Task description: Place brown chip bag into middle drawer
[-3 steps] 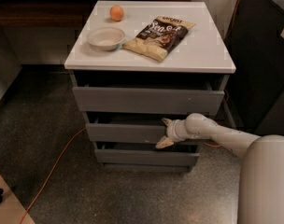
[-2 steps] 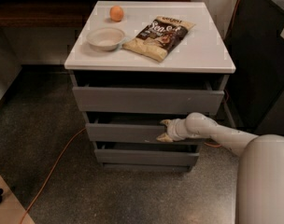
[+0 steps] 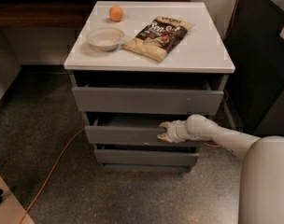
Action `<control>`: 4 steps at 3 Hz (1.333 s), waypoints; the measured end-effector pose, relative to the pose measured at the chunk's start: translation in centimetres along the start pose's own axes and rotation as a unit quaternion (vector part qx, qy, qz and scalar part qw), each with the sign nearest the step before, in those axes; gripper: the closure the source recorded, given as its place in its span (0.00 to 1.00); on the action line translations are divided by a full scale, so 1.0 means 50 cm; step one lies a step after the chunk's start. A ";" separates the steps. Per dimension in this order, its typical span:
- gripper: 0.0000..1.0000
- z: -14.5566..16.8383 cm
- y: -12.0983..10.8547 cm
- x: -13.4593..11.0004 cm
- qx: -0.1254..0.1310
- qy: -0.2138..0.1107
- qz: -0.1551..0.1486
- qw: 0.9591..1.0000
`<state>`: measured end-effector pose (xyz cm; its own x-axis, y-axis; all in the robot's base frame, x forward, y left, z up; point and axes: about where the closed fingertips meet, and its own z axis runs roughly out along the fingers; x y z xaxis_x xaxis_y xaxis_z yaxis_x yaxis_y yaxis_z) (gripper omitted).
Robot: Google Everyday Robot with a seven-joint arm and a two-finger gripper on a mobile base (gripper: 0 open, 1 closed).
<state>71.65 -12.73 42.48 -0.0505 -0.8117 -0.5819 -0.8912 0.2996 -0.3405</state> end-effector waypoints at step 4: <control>1.00 -0.024 0.039 -0.015 -0.006 -0.018 0.012 1.000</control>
Offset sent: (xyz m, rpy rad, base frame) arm -0.0915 0.0186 -0.0061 0.1565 0.0569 0.0019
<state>69.42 -12.13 43.13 -0.0560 -0.7862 -0.6154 -0.8953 0.3124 -0.3176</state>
